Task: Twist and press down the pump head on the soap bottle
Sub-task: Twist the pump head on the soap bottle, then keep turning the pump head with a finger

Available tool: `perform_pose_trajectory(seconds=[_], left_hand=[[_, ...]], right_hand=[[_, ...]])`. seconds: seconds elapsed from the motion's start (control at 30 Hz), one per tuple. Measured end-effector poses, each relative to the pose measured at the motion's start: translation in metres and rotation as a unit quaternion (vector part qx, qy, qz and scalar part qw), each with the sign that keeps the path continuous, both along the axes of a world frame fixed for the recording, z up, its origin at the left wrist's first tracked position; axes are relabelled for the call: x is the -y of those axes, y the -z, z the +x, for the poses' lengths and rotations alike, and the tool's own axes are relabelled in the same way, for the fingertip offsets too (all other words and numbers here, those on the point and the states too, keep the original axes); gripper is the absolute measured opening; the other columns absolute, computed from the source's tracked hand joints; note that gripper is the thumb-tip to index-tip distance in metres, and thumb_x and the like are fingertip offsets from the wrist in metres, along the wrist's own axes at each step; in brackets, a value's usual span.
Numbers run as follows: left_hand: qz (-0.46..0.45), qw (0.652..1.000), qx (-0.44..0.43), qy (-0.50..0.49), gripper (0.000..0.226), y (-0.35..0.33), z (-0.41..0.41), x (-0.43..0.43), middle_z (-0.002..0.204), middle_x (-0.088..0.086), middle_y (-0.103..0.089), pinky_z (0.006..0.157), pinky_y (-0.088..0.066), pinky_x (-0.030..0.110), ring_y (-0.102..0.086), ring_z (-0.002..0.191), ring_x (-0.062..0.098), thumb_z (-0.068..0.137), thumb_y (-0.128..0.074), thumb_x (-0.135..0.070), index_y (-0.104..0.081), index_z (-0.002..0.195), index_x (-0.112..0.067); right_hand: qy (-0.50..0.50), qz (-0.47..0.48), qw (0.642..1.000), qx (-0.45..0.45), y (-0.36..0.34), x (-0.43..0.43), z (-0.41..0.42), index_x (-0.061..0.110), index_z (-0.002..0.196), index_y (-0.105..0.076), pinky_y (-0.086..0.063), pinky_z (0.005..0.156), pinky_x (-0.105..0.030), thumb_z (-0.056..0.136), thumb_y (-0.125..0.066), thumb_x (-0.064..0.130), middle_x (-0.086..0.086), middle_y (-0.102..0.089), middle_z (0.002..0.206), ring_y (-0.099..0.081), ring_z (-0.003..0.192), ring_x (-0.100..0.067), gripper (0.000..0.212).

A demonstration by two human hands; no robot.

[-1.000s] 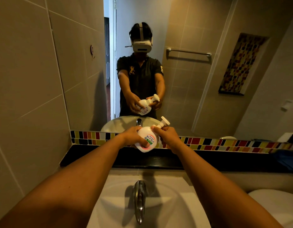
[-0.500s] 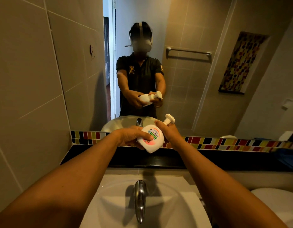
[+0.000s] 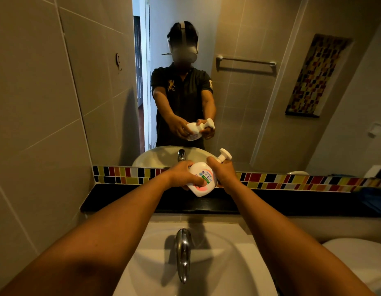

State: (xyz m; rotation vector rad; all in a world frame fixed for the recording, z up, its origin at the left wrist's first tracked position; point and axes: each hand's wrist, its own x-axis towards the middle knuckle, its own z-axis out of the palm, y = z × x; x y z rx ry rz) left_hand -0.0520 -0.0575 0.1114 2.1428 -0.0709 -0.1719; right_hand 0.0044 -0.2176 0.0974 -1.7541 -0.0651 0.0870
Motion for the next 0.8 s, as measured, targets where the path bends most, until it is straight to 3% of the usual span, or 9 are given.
perform_pose_trajectory(seconds=[0.2, 0.3, 0.43, 0.53, 0.63, 0.7, 0.8], left_hand=[[0.019, 1.000, 0.004, -0.017, 0.064, 0.009, 0.005, 0.000, 0.117, 0.006, -0.066, 0.073, -0.062, 0.035, -0.067, 0.099, 0.022, 0.071, -0.083, -0.030, -0.051, 0.125, -0.021], [0.017, 1.000, 0.000, -0.018, 0.065, 0.011, 0.005, 0.000, 0.116, 0.005, -0.065, 0.073, -0.062, 0.035, -0.067, 0.101, 0.024, 0.071, -0.083, -0.029, -0.050, 0.126, -0.021], [-0.018, 1.000, -0.009, -0.017, 0.058, 0.014, 0.003, -0.005, 0.114, 0.005, -0.065, 0.072, -0.061, 0.032, -0.066, 0.102, 0.023, 0.072, -0.082, -0.023, -0.051, 0.121, -0.021], [-0.047, 0.999, -0.019, -0.017, 0.049, 0.019, 0.002, -0.011, 0.117, 0.008, -0.067, 0.072, -0.060, 0.029, -0.066, 0.099, 0.020, 0.075, -0.080, -0.020, -0.056, 0.118, -0.019], [-0.087, 0.995, -0.048, -0.014, 0.040, 0.022, 0.001, -0.021, 0.115, 0.008, -0.069, 0.075, -0.059, 0.030, -0.067, 0.097, 0.018, 0.079, -0.077, -0.017, -0.059, 0.114, -0.019], [-0.106, 0.992, -0.070, -0.009, 0.037, 0.025, 0.001, -0.028, 0.111, 0.005, -0.069, 0.074, -0.059, 0.028, -0.067, 0.096, 0.017, 0.080, -0.075, -0.014, -0.060, 0.114, -0.019], [-0.113, 0.989, -0.097, -0.009, 0.038, 0.033, 0.002, -0.032, 0.111, 0.005, -0.069, 0.075, -0.059, 0.030, -0.068, 0.098, 0.019, 0.079, -0.076, -0.013, -0.061, 0.113, -0.019]], right_hand=[[-0.016, -0.025, 1.000, -0.002, -0.001, -0.002, 0.004, 0.017, 0.092, -0.065, -0.062, 0.079, -0.050, 0.062, -0.071, 0.044, -0.013, -0.076, 0.090, -0.075, 0.082, -0.028, 0.041], [-0.022, -0.043, 0.999, 0.004, -0.001, -0.003, 0.005, 0.019, 0.088, -0.064, -0.061, 0.081, -0.050, 0.068, -0.071, 0.039, -0.013, -0.076, 0.089, -0.075, 0.083, -0.028, 0.029], [-0.041, -0.056, 0.997, 0.020, 0.000, -0.006, 0.003, 0.015, 0.093, -0.067, -0.061, 0.082, -0.051, 0.074, -0.074, 0.040, -0.013, -0.077, 0.090, -0.075, 0.083, -0.028, 0.032], [-0.080, -0.049, 0.995, 0.013, -0.001, -0.004, -0.001, 0.009, 0.101, -0.068, -0.060, 0.077, -0.042, 0.084, -0.072, 0.043, -0.017, -0.075, 0.095, -0.073, 0.084, -0.029, 0.038], [-0.138, 0.022, 0.989, -0.042, -0.003, 0.006, 0.000, 0.011, 0.107, -0.066, -0.047, 0.060, -0.029, 0.085, -0.066, 0.052, -0.013, -0.066, 0.086, -0.060, 0.067, -0.021, 0.047], [-0.158, 0.088, 0.980, -0.082, -0.006, 0.012, 0.003, 0.012, 0.114, -0.063, -0.042, 0.057, -0.026, 0.088, -0.062, 0.050, -0.005, -0.059, 0.078, -0.049, 0.060, -0.014, 0.046], [-0.167, 0.142, 0.970, -0.102, -0.011, 0.019, 0.006, 0.011, 0.114, -0.062, -0.041, 0.059, -0.027, 0.091, -0.058, 0.047, -0.003, -0.063, 0.074, -0.049, 0.058, -0.013, 0.043]])
